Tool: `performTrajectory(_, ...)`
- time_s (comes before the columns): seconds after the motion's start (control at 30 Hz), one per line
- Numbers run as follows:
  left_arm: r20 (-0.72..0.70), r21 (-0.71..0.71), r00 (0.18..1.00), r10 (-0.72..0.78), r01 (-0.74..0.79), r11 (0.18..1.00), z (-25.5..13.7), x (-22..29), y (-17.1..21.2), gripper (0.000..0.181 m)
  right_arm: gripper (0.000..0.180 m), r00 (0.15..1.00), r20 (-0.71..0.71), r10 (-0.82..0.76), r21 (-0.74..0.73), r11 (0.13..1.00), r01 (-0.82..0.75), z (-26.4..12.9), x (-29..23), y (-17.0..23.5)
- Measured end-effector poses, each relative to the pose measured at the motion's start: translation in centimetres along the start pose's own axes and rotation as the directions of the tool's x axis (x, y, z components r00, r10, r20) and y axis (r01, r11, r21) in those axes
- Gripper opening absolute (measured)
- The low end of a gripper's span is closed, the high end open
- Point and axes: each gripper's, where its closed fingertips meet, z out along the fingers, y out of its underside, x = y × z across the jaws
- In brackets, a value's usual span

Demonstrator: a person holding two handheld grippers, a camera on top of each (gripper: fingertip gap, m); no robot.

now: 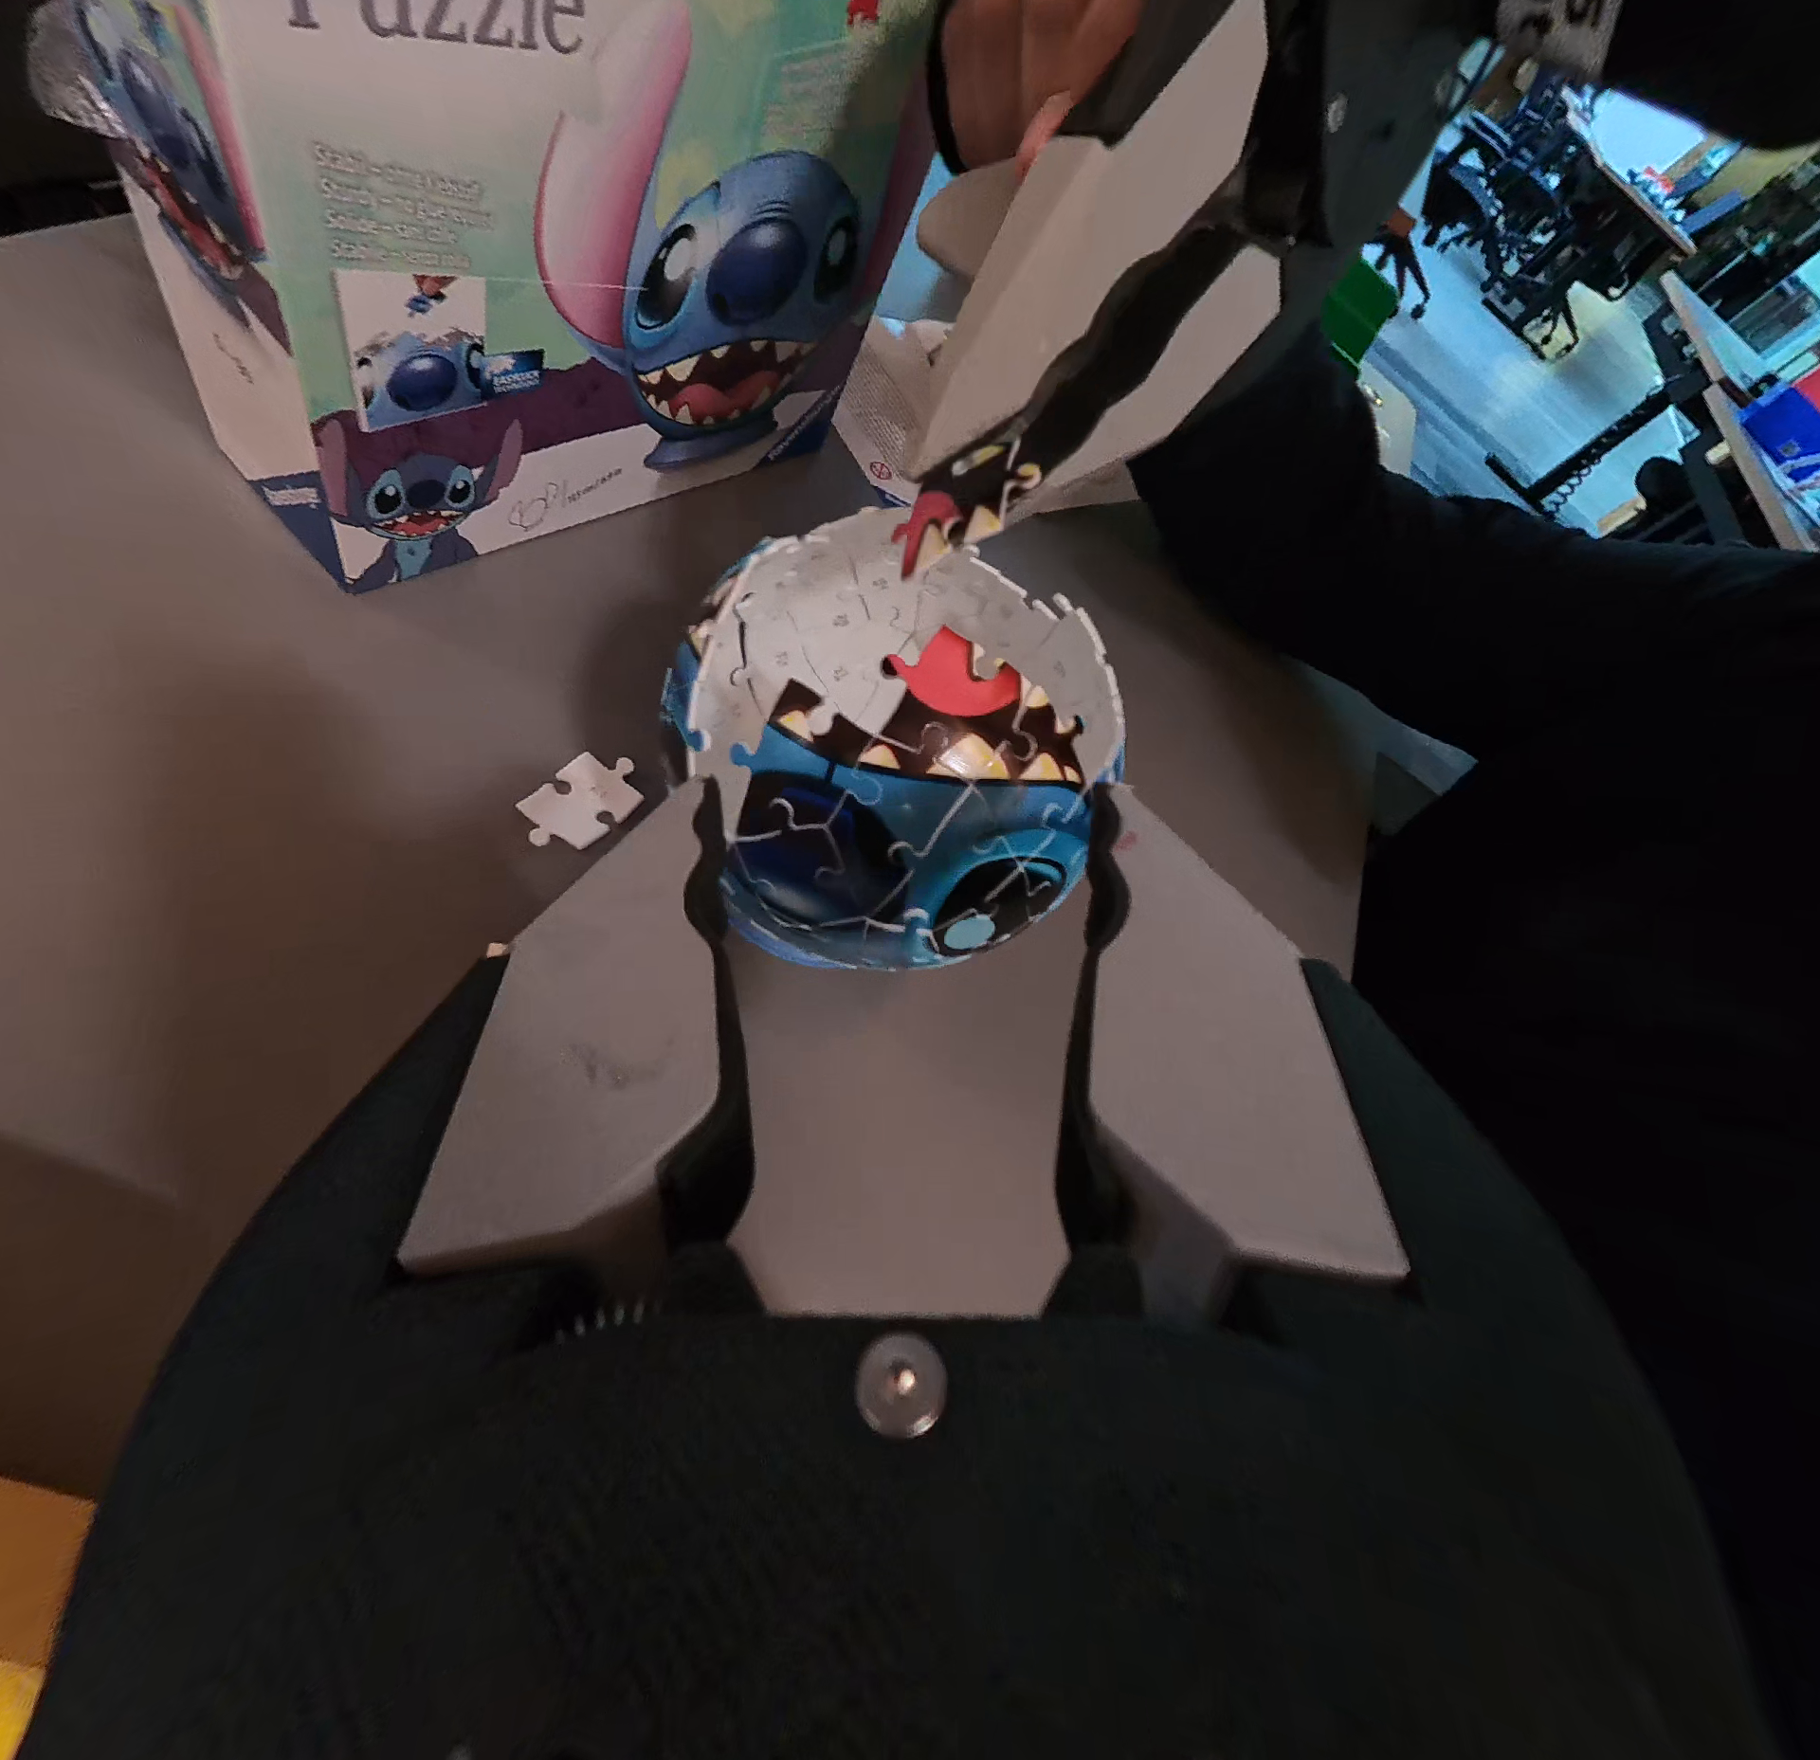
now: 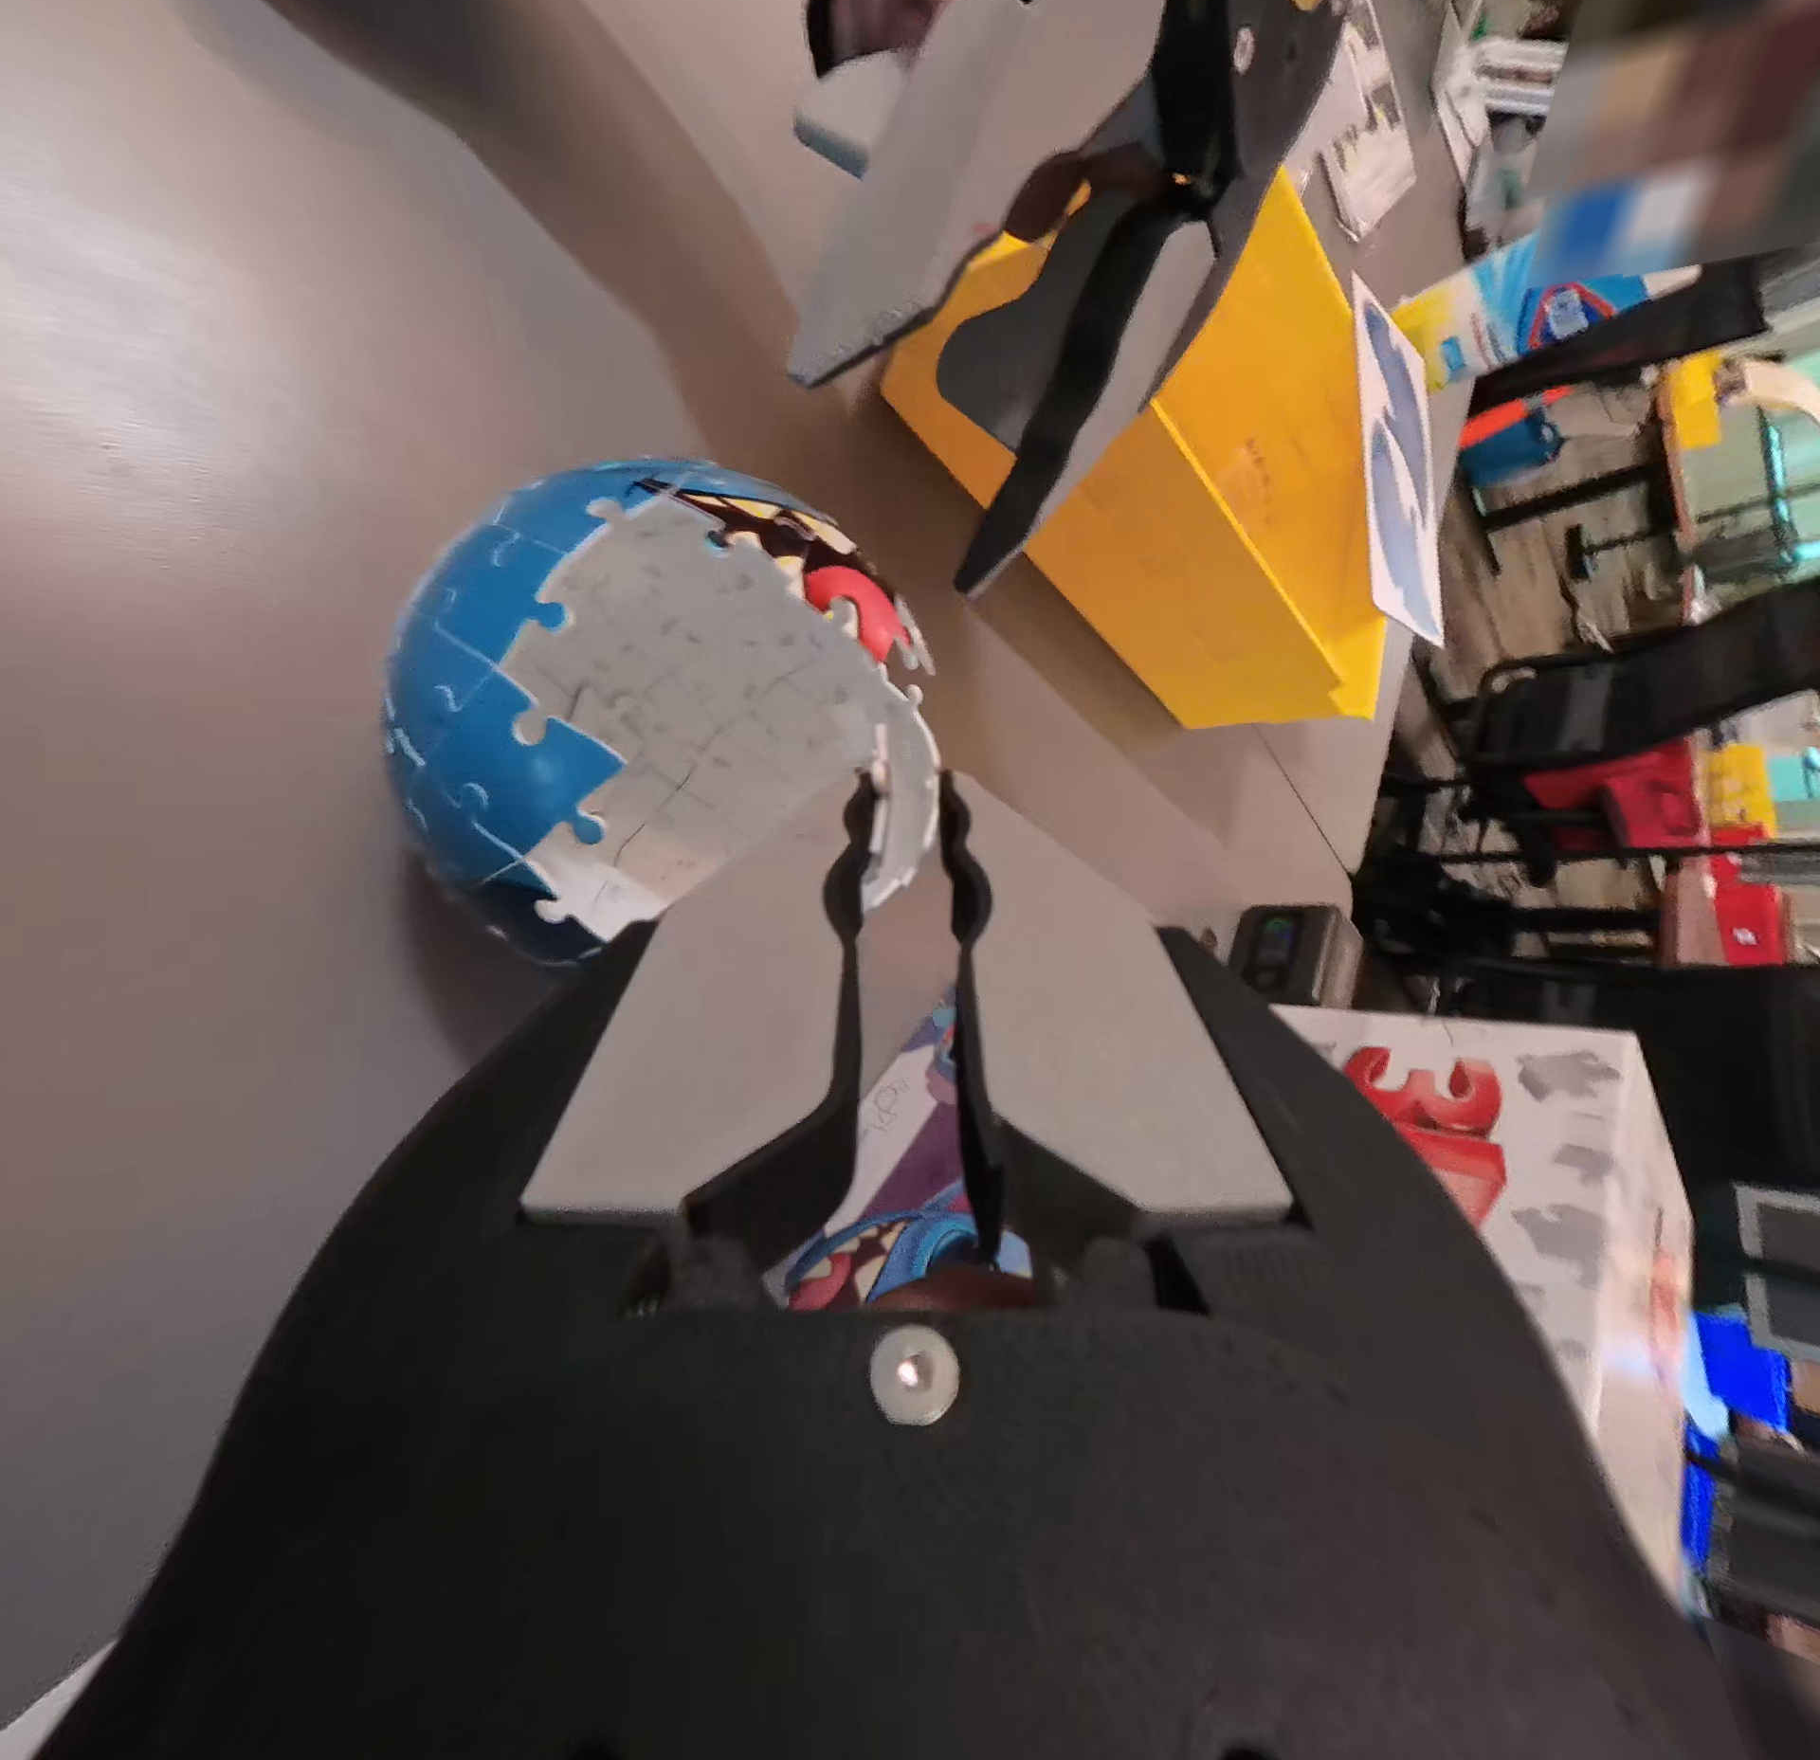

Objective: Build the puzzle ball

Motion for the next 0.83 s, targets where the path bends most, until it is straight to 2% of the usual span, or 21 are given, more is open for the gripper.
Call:
performTrajectory(0.1, 0.000, 0.041, 1.000, -0.014, 0.014, 0.999, -0.3, -0.2, -0.7, 0.073, 0.024, 0.999, -0.039, 0.022, -0.069, 0.997, -0.025, 0.3, 0.5, 0.6)
performTrajectory(0.2, 0.034, 0.057, 0.999, -0.006, 0.004, 0.998, 0.1, -0.8, -1.0, 0.077, 0.028, 0.994, -0.104, 0.047, -0.056, 0.997, -0.053, -0.7, 1.5, 0.2)
performTrajectory(0.33, 0.041, 0.105, 0.999, 0.009, -0.013, 0.994, -0.6, -0.4, -2.0, 0.078, 0.029, 0.981, -0.103, 0.166, 0.087, 0.984, -0.157, -2.1, 2.1, -2.0)
performTrajectory(0.37, 0.041, 0.124, 0.999, 0.017, -0.022, 0.992, -0.8, -0.3, -2.3, 0.078, 0.030, 0.976, -0.135, 0.173, 0.053, 0.984, -0.167, -1.8, 2.7, -1.6)
performTrajectory(0.43, 0.032, 0.207, 0.999, 0.027, -0.033, 0.978, -1.4, 0.0, -3.4, 0.079, 0.029, 0.934, -0.305, 0.184, -0.038, 0.978, -0.205, -2.4, 5.1, -0.2)
performTrajectory(0.5, -0.036, 0.298, 0.998, 0.042, -0.029, 0.954, -3.0, 1.9, -4.8, 0.080, 0.033, 0.886, -0.379, 0.268, 0.020, 0.959, -0.281, -4.4, 6.2, -1.4)
performTrajectory(0.53, -0.060, 0.328, 0.995, 0.074, -0.050, 0.944, -4.4, 3.7, -5.5, 0.080, 0.034, 0.855, -0.419, 0.305, 0.070, 0.950, -0.304, -6.2, 6.8, -2.7)
performTrajectory(0.6, -0.011, 0.359, 0.988, 0.155, -0.140, 0.923, -7.6, 6.4, -7.3, 0.083, 0.035, 0.761, -0.559, 0.329, 0.152, 0.943, -0.296, -11.3, 7.8, -5.3)
performTrajectory(0.7, 0.110, 0.408, 0.946, 0.304, -0.322, 0.855, -13.1, 11.9, -10.9, 0.089, 0.027, 0.543, -0.761, 0.356, 0.284, 0.935, -0.215, -21.4, 8.8, -9.5)
performTrajectory(0.77, 0.180, 0.419, 0.908, 0.377, -0.418, 0.806, -15.8, 16.1, -12.7, 0.089, 0.028, 0.370, -0.825, 0.427, 0.409, 0.903, -0.130, -28.4, 8.6, -12.4)
performTrajectory(0.8, 0.212, 0.406, 0.892, 0.399, -0.452, 0.794, -16.8, 18.0, -13.0, 0.087, 0.029, 0.331, -0.831, 0.447, 0.432, 0.893, -0.123, -30.8, 8.0, -13.3)
performTrajectory(0.83, 0.246, 0.381, 0.877, 0.413, -0.479, 0.791, -17.0, 19.2, -13.0, 0.084, 0.031, 0.319, -0.827, 0.463, 0.422, 0.886, -0.190, -32.0, 7.3, -13.1)
